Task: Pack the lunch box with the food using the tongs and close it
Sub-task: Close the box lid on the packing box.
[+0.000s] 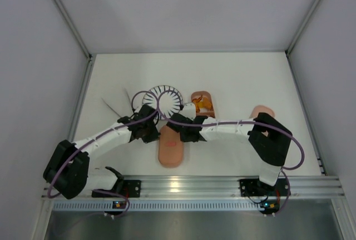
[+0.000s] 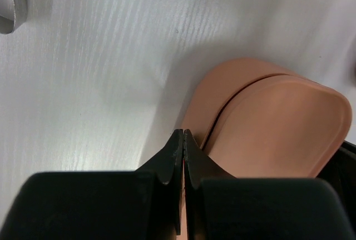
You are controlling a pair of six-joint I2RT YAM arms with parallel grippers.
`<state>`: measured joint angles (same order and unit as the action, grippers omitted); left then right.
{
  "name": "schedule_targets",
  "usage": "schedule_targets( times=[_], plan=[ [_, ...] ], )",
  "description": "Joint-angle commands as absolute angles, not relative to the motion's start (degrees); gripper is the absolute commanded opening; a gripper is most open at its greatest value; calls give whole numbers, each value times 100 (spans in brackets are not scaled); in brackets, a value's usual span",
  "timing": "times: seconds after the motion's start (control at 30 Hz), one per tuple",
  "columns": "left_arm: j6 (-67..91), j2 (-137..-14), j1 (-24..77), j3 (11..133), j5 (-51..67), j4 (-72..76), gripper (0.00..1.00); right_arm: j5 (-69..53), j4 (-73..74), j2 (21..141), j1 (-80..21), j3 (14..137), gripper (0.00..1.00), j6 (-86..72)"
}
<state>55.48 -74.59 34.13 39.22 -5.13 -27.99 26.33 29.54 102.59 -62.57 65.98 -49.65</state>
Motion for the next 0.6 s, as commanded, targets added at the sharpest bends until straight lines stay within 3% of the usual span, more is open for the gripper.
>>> schedule_targets(
  times=[0.0, 0.23, 0.57],
  plan=[
    [5564, -7163, 3437, 4148, -431, -2531, 0, 3067, 3365, 9704, -6302, 6671, 19, -5299],
    [5528, -7023, 3428, 4157, -475, -2681, 0, 3313, 3753, 9071, -6267, 6531, 24, -5528],
    [5502, -6724, 3322, 3929, -457, -2742, 0, 2470, 3173, 9114, -6460, 6442, 27, -5449]
  ],
)
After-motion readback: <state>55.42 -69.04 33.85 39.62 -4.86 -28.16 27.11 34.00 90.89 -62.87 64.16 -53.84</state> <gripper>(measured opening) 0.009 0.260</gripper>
